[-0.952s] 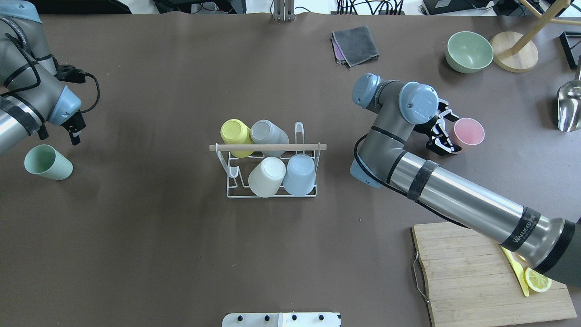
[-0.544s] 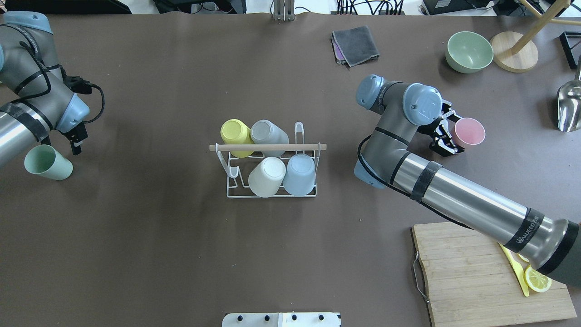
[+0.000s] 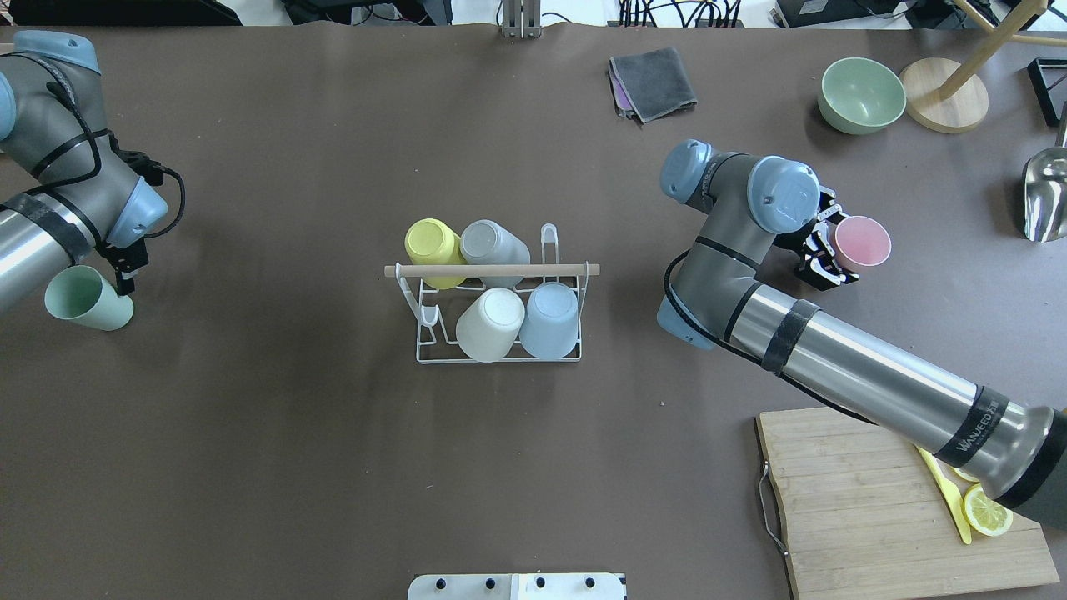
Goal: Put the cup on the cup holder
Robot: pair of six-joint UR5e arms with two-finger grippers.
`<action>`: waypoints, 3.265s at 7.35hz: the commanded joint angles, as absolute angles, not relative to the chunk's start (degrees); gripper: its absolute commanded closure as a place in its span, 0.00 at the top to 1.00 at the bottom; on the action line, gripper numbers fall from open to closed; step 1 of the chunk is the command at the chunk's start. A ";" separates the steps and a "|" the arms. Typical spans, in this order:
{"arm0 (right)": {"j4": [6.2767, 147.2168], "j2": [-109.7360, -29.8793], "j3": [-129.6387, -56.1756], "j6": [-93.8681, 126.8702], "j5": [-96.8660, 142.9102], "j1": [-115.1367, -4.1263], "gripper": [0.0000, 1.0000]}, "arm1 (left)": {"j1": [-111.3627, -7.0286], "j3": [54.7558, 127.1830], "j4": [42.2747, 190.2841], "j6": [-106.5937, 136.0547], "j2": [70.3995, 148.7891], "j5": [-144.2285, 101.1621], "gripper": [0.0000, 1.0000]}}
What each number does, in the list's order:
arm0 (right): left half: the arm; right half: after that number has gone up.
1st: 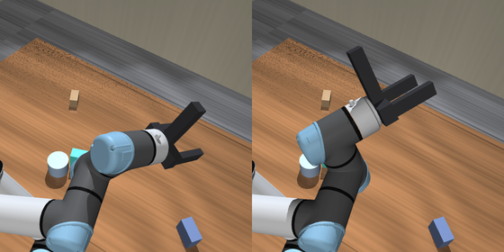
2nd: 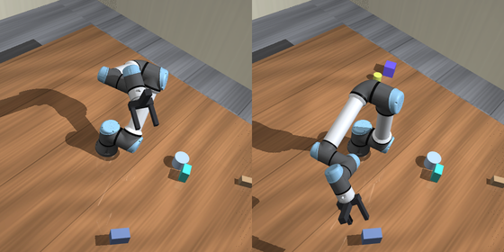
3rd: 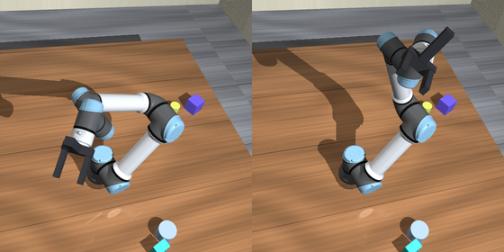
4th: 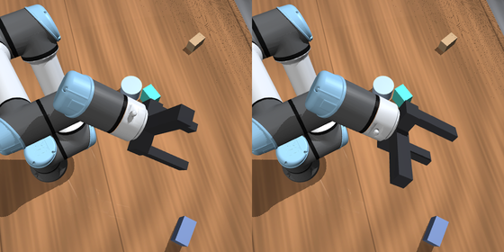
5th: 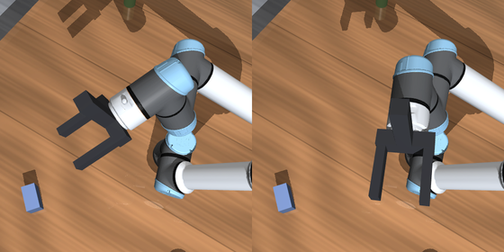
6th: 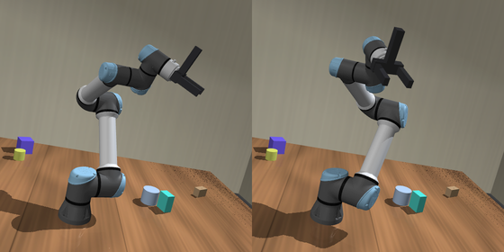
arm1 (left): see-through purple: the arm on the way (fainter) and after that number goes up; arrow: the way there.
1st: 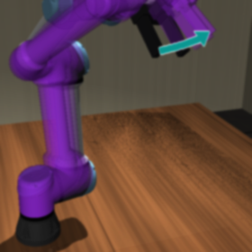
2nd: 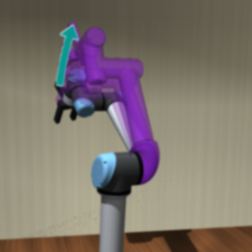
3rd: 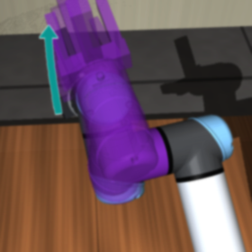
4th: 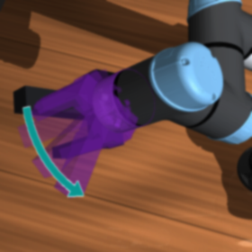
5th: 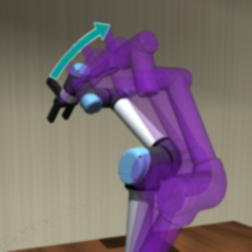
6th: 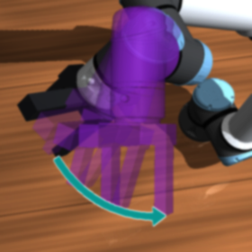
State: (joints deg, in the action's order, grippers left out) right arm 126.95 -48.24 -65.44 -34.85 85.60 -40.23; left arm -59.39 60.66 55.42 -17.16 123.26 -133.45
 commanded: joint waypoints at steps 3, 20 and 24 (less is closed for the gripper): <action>126.56 -49.22 -66.44 -35.24 85.69 -41.04 0.98 | -58.01 59.06 55.55 -17.49 124.71 -133.15 0.97; 126.65 -56.68 -87.08 -41.28 96.65 -52.80 0.00 | -55.46 57.66 50.01 -20.92 125.33 -129.90 0.48; 118.32 -59.32 -86.75 -45.17 106.56 -57.65 0.00 | -56.25 62.03 44.14 -22.66 124.72 -129.55 0.00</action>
